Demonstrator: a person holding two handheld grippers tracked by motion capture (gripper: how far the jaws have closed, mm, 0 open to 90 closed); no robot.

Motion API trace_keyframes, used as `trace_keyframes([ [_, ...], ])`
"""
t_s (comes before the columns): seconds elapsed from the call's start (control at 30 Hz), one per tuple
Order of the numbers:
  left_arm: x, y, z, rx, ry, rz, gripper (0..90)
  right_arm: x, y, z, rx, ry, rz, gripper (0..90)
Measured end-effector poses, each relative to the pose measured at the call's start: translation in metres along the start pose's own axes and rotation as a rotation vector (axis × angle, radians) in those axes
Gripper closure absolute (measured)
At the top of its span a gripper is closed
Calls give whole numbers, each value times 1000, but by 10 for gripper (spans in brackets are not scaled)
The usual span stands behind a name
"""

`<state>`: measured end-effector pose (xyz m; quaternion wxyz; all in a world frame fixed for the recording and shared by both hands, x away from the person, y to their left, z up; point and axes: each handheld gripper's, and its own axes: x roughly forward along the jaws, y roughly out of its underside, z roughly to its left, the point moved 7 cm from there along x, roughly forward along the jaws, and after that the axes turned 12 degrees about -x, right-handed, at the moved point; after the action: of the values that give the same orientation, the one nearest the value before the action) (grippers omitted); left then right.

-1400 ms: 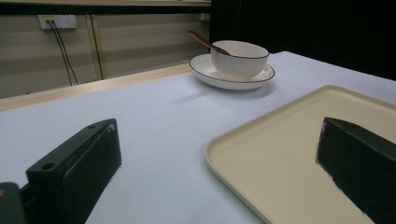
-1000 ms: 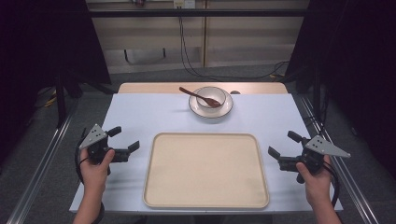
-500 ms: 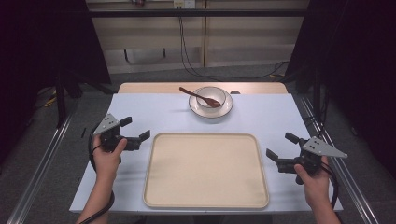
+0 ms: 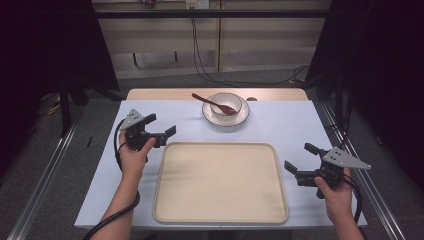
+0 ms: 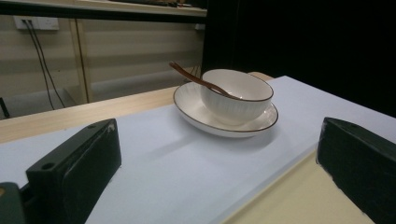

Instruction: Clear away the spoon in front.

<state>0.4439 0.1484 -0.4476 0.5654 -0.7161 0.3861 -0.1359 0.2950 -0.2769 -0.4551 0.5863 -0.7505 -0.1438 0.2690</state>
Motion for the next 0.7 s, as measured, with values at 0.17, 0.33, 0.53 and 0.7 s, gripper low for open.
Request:
trace_keyframes([
  [0.17, 18, -1, -7, 7, 11, 1, 0, -1, 0, 0, -6, 2, 2, 18],
  [0.33, 36, -4, -14, 28, 16, -1, 0, -1, 0, 1, -7, 0, 1, 20],
  [0.53, 53, -6, -18, 32, 9, 1, 0, -1, 0, 1, -6, -1, 0, 20],
  [0.7, 66, -8, -19, 40, 19, -3, 0, -1, 0, 0, -8, 0, 2, 21],
])
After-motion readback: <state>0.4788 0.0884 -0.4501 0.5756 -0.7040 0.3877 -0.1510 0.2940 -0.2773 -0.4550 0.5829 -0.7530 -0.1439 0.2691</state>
